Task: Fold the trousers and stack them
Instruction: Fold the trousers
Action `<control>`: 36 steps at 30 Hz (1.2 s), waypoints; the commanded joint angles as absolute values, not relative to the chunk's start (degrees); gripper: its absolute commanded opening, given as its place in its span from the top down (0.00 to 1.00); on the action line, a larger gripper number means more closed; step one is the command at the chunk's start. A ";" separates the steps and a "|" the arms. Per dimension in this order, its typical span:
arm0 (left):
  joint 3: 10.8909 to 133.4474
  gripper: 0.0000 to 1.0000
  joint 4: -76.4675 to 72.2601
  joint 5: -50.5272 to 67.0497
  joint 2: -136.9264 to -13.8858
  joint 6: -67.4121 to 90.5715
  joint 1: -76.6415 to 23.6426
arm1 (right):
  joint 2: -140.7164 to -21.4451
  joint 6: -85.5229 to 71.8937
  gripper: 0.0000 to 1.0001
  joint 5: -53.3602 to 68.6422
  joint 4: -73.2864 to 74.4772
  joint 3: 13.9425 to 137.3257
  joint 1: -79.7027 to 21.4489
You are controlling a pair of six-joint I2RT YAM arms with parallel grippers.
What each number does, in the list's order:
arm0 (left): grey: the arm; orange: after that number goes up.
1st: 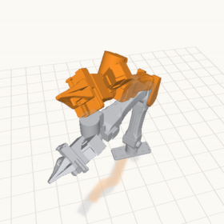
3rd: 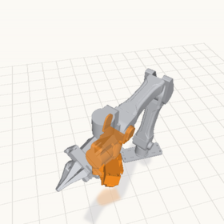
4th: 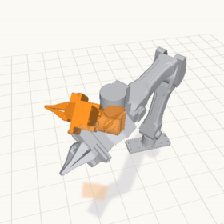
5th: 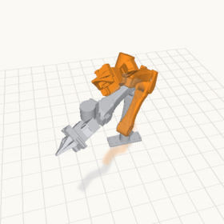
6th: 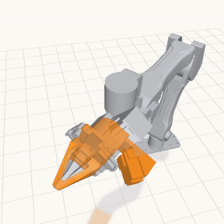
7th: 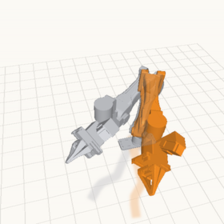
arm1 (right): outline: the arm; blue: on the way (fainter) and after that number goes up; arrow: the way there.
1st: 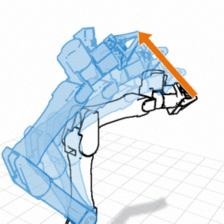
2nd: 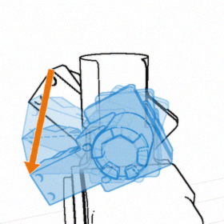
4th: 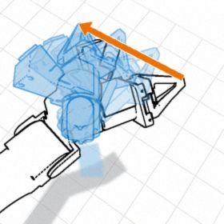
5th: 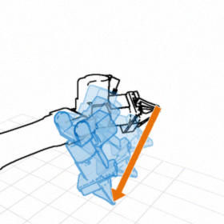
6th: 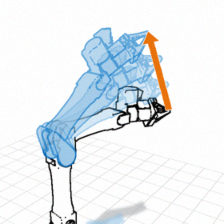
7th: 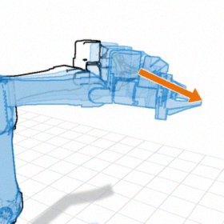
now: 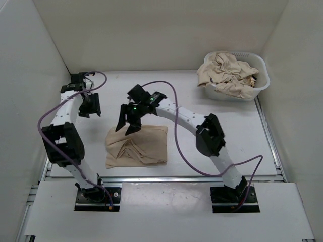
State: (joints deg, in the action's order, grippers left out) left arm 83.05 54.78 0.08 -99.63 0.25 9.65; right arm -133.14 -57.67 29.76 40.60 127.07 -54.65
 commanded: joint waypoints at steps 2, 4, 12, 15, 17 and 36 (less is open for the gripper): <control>81.31 0.33 62.83 9.83 -92.56 0.00 1.51 | -112.18 -52.29 0.36 19.27 43.07 101.48 -45.64; 76.50 0.33 62.84 11.16 -90.54 0.00 -4.35 | -105.51 -52.29 0.36 15.91 42.28 92.50 -42.99; 58.02 0.32 51.95 -6.31 -81.22 0.00 -23.28 | -101.95 -51.59 0.30 14.58 38.59 78.31 -36.56; 53.01 0.32 47.91 -15.01 -80.16 0.00 -25.66 | -105.02 -52.21 0.30 15.12 35.87 77.78 -36.04; 51.86 0.34 47.12 -16.52 -80.16 0.00 -26.19 | -107.12 -53.61 0.28 15.12 34.72 78.39 -36.04; 46.68 0.86 58.17 -13.19 -62.95 0.00 -28.65 | -118.92 -59.77 1.00 16.88 31.29 77.45 -36.04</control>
